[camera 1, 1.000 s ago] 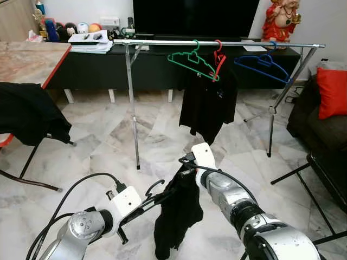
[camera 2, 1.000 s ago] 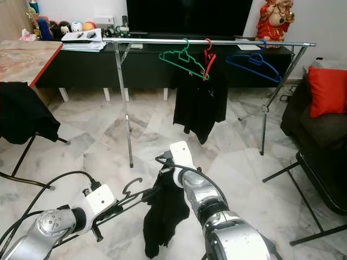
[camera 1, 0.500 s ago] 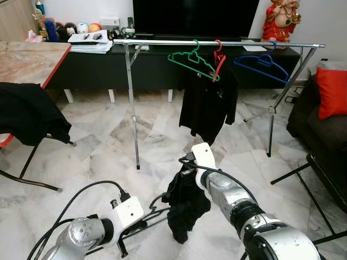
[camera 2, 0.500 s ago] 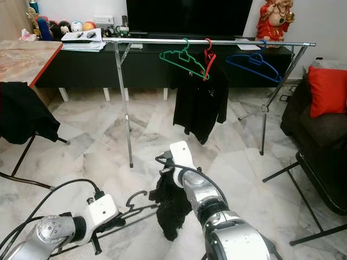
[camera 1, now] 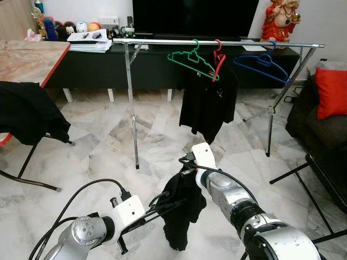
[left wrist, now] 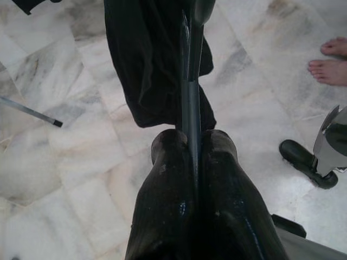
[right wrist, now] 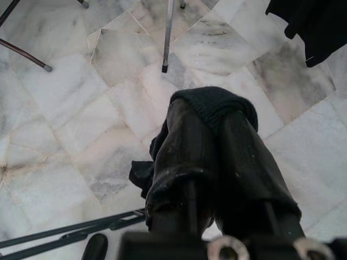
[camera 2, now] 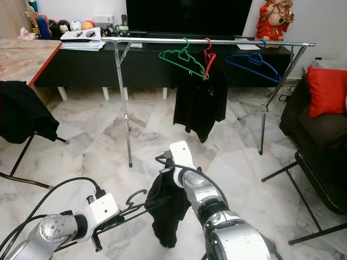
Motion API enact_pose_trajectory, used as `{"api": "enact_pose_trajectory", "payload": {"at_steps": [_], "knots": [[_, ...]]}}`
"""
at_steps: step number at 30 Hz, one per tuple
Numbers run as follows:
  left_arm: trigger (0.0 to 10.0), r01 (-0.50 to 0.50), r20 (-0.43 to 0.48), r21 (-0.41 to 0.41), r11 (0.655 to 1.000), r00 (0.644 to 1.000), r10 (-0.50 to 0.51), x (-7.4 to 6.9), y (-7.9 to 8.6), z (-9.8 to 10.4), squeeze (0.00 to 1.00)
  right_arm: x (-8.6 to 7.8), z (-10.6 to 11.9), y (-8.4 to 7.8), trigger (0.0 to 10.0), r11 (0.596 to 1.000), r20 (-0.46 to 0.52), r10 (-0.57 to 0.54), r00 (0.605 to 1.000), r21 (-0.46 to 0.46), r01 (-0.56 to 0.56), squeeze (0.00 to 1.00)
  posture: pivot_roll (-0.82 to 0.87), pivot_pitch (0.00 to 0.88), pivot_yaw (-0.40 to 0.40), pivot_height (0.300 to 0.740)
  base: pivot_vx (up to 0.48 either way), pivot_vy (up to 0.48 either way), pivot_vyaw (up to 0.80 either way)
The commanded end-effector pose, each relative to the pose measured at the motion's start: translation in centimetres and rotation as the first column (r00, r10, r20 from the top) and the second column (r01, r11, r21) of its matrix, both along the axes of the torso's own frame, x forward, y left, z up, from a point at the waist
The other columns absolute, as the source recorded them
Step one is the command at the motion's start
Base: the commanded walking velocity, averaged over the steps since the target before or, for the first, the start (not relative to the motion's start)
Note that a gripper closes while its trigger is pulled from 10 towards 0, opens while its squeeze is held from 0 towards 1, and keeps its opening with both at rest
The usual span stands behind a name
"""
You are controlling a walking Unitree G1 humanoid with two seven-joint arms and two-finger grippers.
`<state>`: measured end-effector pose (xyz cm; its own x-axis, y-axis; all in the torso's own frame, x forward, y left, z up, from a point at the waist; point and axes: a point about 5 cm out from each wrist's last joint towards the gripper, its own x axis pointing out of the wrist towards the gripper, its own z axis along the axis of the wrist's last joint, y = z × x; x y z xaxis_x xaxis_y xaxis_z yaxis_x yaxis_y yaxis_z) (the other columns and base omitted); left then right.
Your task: Hang hanger
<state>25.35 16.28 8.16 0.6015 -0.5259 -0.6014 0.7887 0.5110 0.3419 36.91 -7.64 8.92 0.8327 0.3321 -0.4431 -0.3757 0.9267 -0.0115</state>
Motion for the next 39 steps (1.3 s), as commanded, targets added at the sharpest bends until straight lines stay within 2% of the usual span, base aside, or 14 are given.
{"api": "enact_pose_trajectory", "payload": {"at_steps": [1, 8, 15, 29, 36, 39], "knots": [[10.0, -0.005, -0.011, 0.027, 1.0, 1.0, 0.005, 0.1, 0.3, -0.2, 0.0, 0.7, 1.3, 0.0, 10.0, 1.0, 0.041, 0.002, 0.999, 0.001, -0.002, 0.0, 0.15, 0.079, -0.11, 0.74, 0.0, 0.0, 0.0], [10.0, -0.035, -0.013, 0.071, 0.997, 0.999, 0.036, 0.1, 0.8, -0.8, 0.0, 0.7, 1.4, 0.1, 10.0, 1.0, 0.043, 0.008, 0.999, 0.003, -0.008, 0.0, 0.15, 0.079, -0.112, 0.74, 0.0, 0.0, 0.0], [10.0, -0.084, 0.034, 0.068, 0.994, 0.996, 0.082, 0.8, 1.0, -0.6, 0.0, 0.7, 1.5, 0.2, 10.0, 1.0, 0.044, 0.016, 0.999, 0.003, -0.017, 0.0, 0.15, 0.079, -0.114, 0.74, 0.0, 0.0, 0.0], [10.0, -0.1, 0.058, 0.029, 0.995, 0.993, 0.099, 1.3, 0.4, -0.5, 0.0, 0.7, 1.5, 0.3, 10.0, 1.0, 0.042, 0.027, 0.999, 0.003, -0.027, 0.0, 0.15, 0.079, -0.117, 0.74, 0.0, 0.0, 0.0], [10.0, -0.116, 0.063, -0.052, 0.992, 0.991, 0.119, 1.6, -0.5, -0.2, 0.0, 0.7, 1.5, 0.4, 10.0, 1.0, 0.044, 0.028, 0.999, 0.007, -0.028, 0.0, 0.14, 0.077, -0.116, 0.74, 0.0, 0.0, 0.0], [10.0, -0.11, 0.056, -0.06, 0.992, 0.992, 0.114, 1.6, -0.7, -0.2, 0.0, 0.7, 1.5, 0.5, 10.0, 1.0, 0.043, 0.027, 0.999, 0.007, -0.028, 0.0, 0.15, 0.076, -0.115, 0.74, 0.0, 0.0, 0.0]]}}
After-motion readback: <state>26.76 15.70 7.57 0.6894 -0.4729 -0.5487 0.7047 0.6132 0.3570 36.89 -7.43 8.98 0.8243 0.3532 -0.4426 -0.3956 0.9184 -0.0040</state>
